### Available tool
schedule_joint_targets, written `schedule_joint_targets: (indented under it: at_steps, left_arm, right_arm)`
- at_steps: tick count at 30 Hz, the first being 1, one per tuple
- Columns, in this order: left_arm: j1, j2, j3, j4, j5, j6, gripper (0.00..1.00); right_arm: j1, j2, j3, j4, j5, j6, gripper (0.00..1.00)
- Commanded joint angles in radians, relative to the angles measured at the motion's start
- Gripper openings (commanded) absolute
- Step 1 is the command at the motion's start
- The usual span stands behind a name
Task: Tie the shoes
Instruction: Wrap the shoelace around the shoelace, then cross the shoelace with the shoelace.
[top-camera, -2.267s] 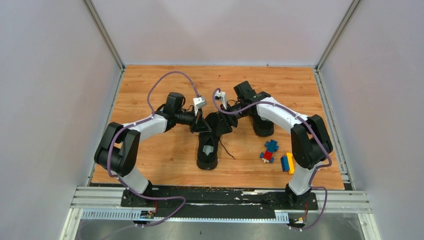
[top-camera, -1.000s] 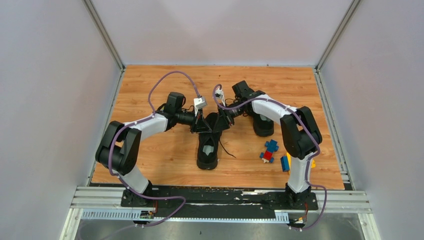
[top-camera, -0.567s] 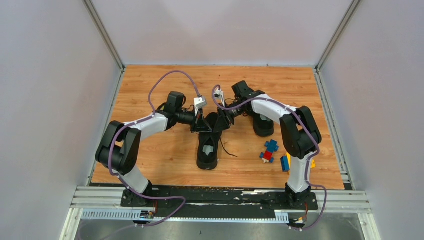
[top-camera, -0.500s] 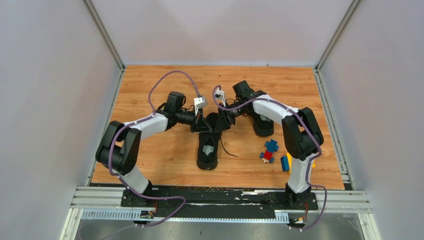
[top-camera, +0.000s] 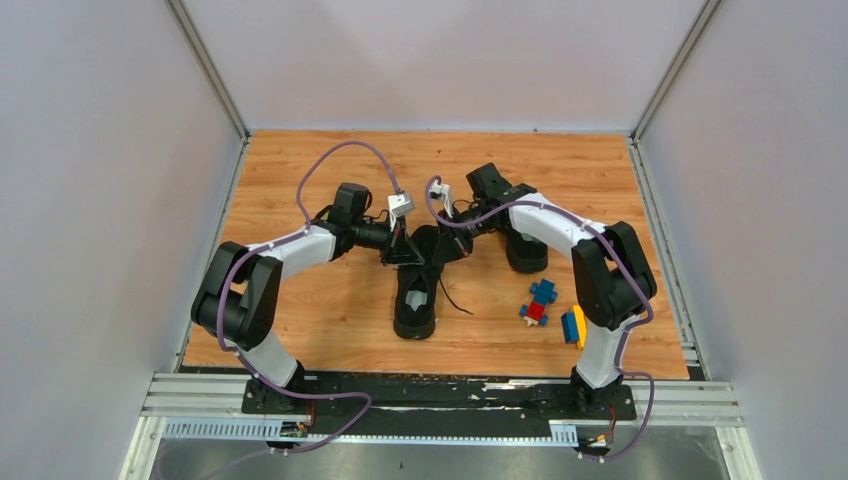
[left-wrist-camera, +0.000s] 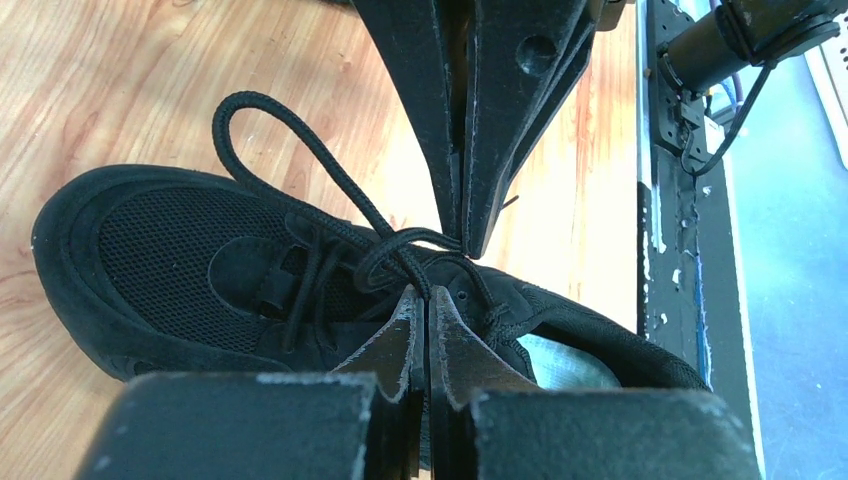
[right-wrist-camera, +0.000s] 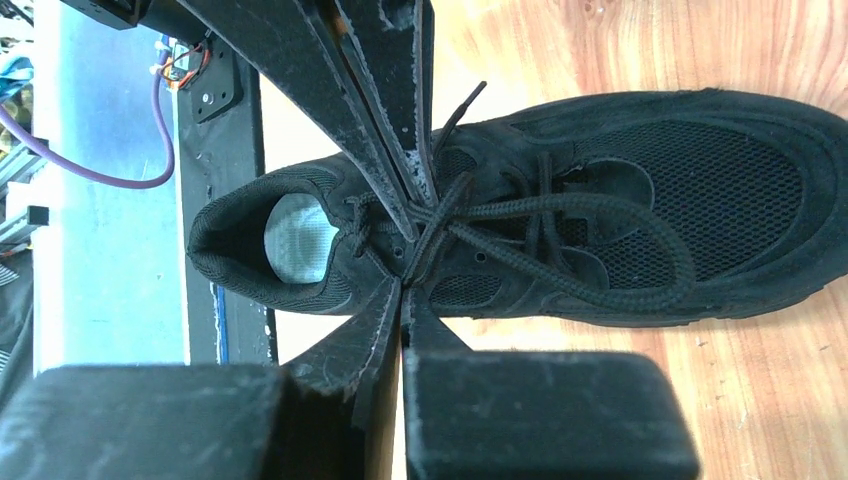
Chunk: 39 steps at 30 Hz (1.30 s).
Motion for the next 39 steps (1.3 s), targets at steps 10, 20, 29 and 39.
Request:
schedule_joint_targets:
  at_steps: [10, 20, 29, 39]
  left_arm:
    - [-0.008, -0.025, 0.062, -0.139, 0.010, 0.057, 0.00]
    - [-0.010, -0.025, 0.057, -0.152, -0.029, 0.053, 0.00]
    - [-0.008, -0.008, 0.049, -0.090, -0.058, -0.049, 0.00]
    - [-0.008, 0.003, 0.050, -0.080, -0.054, -0.027, 0.00]
  right_arm:
    - [0.039, -0.025, 0.058, 0.027, 0.076, 0.016, 0.20]
    - [0.052, -0.074, 0.073, -0.022, 0.081, 0.009, 0.00]
    - [0.189, -0.142, 0.000, -0.082, 0.147, -0.081, 0.00]
    - [0.233, -0.132, -0.022, -0.165, 0.246, -0.141, 0.00]
